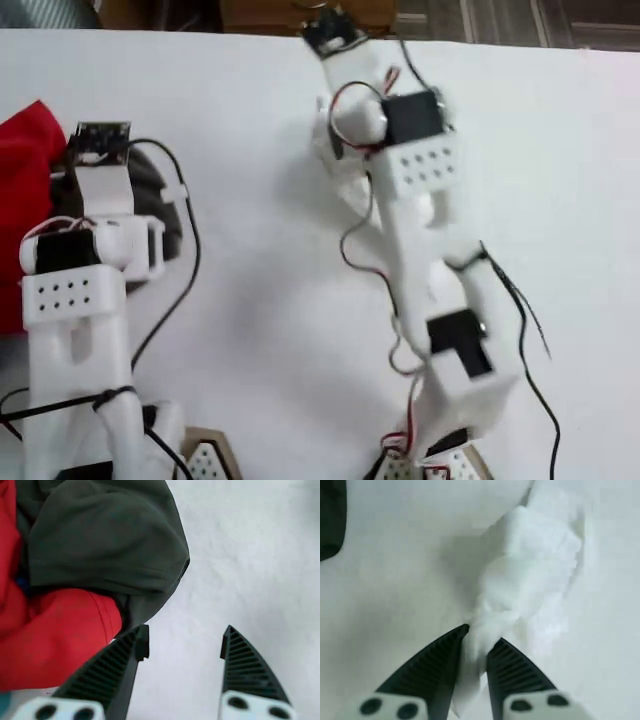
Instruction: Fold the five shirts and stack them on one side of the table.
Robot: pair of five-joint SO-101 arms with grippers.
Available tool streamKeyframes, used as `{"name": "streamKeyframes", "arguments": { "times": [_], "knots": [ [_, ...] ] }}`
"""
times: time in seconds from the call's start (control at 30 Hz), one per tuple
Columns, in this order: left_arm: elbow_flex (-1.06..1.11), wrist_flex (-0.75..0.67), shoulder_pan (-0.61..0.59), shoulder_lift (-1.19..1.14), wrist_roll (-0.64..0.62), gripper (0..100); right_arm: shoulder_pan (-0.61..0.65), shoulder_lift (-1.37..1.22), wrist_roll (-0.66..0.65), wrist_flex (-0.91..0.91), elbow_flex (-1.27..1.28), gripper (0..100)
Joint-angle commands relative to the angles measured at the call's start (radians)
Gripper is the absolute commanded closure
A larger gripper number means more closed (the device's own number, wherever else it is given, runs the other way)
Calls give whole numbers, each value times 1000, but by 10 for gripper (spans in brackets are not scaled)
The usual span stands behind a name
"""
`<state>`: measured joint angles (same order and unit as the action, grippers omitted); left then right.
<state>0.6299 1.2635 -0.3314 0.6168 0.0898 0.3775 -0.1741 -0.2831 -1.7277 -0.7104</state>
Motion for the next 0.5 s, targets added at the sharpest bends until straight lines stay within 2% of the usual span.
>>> {"name": "streamKeyframes", "arguments": {
  "times": [0.0, 0.33, 0.47],
  "knots": [
    [-4, -26, 11, 20, 5, 748, 8, 176, -6, -7, -23, 979],
    [-4, -26, 12, 20, 5, 746, 47, 427, -6, -1, -26, 979],
    [-2, -25, 52, 20, 5, 745, 79, 519, -6, 2, -26, 979]
  ]
}}
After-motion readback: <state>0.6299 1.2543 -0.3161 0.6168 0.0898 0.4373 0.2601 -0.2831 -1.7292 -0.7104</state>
